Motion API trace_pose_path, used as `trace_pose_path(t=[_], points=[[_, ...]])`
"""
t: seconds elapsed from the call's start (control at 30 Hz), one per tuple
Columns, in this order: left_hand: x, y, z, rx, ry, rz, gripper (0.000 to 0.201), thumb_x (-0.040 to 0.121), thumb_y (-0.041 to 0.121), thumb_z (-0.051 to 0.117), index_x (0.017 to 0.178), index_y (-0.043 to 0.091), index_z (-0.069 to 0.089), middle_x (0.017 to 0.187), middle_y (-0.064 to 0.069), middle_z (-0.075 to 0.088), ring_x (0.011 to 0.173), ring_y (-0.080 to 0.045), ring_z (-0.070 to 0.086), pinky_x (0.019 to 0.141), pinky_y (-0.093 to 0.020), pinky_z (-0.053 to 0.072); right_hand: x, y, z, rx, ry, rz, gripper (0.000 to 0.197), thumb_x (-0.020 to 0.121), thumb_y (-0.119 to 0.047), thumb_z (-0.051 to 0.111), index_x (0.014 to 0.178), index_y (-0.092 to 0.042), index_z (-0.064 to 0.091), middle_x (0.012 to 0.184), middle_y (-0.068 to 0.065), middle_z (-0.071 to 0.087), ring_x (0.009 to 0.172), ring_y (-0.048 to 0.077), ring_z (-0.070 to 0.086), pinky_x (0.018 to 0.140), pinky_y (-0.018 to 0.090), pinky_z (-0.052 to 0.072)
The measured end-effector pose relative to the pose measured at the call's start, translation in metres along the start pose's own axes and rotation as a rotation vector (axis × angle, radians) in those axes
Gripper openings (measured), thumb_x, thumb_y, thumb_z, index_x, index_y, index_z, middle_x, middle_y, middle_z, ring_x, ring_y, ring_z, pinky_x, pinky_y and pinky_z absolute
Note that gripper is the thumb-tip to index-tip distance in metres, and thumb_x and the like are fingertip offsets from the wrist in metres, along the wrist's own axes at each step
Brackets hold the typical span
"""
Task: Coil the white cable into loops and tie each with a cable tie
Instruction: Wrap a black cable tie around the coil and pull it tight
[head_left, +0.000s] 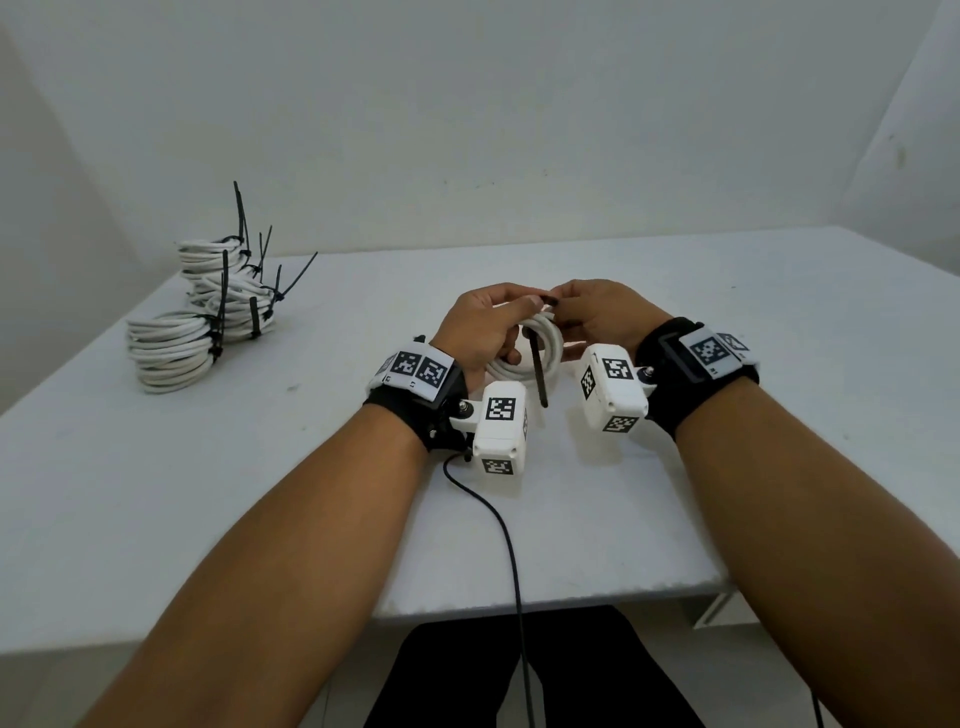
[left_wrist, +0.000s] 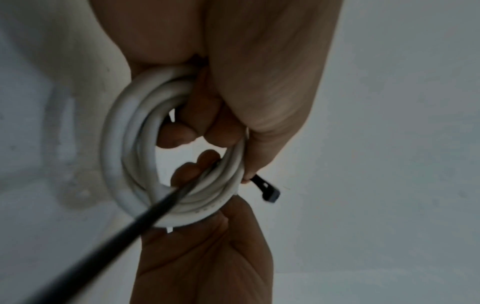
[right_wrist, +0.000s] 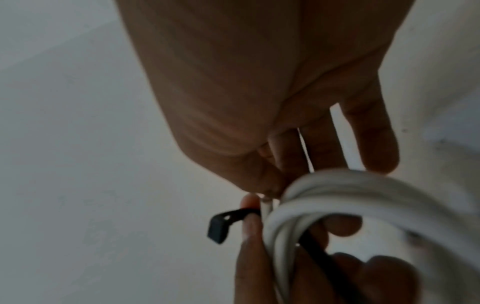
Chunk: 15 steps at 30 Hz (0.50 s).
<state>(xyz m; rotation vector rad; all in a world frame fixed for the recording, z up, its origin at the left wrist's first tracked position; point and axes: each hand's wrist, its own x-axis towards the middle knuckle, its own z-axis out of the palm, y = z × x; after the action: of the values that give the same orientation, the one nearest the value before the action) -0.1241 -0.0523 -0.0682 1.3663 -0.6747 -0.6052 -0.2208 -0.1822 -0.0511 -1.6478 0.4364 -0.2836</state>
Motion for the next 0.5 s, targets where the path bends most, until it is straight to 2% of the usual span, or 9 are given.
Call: trace_pose_path(t=[0.1,0.17,0.23,0.3,0.37,0.43,0.47,0.5], points=[[0.004,0.004,-0.006,-0.083,0.148,-0.027,0.011,0.091,0.016,0.061,0.089,0.011,0.07,0.078,-0.014,0.05,0.064,-0.029,0.043,0.047,-0.025,0.04,-0.003,-0.002,0.002,0.149,-0.157,-0.088,0.02,0.092,0.005,0.05,0.099,-0.014,0.054,0.095,0.014,0.066,0.083,0.026,0.065,0.083,0.044,0.056],[0.004,0.006,-0.011,-0.11,0.227,-0.078,0.013,0.091,0.018,0.06,0.091,0.007,0.067,0.062,-0.008,0.051,0.057,-0.025,0.044,0.046,-0.023,0.04,-0.006,-0.002,0.004,0.087,-0.327,-0.182,0.03,0.085,0.005,0.058,0.104,-0.018,0.054,0.105,0.011,0.065,0.091,0.025,0.063,0.085,0.042,0.055],[0.002,0.008,-0.011,-0.14,0.262,-0.113,0.012,0.09,0.017,0.059,0.09,0.006,0.063,0.051,-0.002,0.049,0.048,-0.019,0.041,0.042,-0.019,0.04,-0.007,-0.001,0.008,-0.035,-0.388,-0.251,0.039,0.076,0.005,0.064,0.106,-0.02,0.058,0.108,0.007,0.062,0.095,0.026,0.06,0.083,0.039,0.052],[0.002,0.005,-0.01,-0.159,0.269,-0.124,0.011,0.088,0.016,0.059,0.089,0.006,0.062,0.064,-0.009,0.054,0.047,-0.02,0.043,0.044,-0.02,0.041,-0.006,0.002,0.012,-0.15,-0.329,-0.292,0.034,0.076,0.001,0.069,0.103,-0.019,0.063,0.106,0.007,0.064,0.094,0.026,0.06,0.083,0.041,0.049],[0.003,0.003,-0.008,-0.138,0.285,-0.114,0.01,0.087,0.016,0.06,0.086,0.007,0.062,0.071,-0.013,0.054,0.047,-0.021,0.043,0.046,-0.023,0.041,-0.004,0.003,0.015,-0.258,-0.206,-0.324,0.015,0.081,-0.011,0.074,0.093,-0.019,0.069,0.099,0.011,0.068,0.087,0.022,0.06,0.083,0.046,0.05],[0.005,0.002,-0.007,-0.085,0.305,-0.089,0.012,0.088,0.016,0.06,0.079,0.009,0.06,0.06,-0.007,0.048,0.043,-0.017,0.039,0.046,-0.025,0.04,-0.002,0.003,0.016,-0.27,-0.056,-0.374,0.006,0.082,-0.02,0.076,0.084,-0.023,0.071,0.1,0.018,0.069,0.084,0.02,0.061,0.084,0.049,0.053],[0.006,0.001,-0.006,-0.057,0.299,-0.076,0.016,0.089,0.015,0.061,0.074,0.01,0.058,0.053,-0.003,0.044,0.04,-0.016,0.036,0.045,-0.026,0.039,0.0,0.003,0.015,-0.258,0.037,-0.419,0.006,0.082,-0.022,0.077,0.082,-0.025,0.071,0.103,0.015,0.07,0.086,0.016,0.064,0.081,0.046,0.054],[0.006,0.0,-0.005,-0.032,0.279,-0.068,0.019,0.089,0.015,0.061,0.071,0.011,0.056,0.048,0.0,0.041,0.038,-0.015,0.034,0.046,-0.027,0.039,0.001,0.002,0.013,-0.245,0.121,-0.462,0.007,0.083,-0.02,0.076,0.083,-0.025,0.071,0.105,0.008,0.071,0.087,0.012,0.065,0.077,0.039,0.056]])
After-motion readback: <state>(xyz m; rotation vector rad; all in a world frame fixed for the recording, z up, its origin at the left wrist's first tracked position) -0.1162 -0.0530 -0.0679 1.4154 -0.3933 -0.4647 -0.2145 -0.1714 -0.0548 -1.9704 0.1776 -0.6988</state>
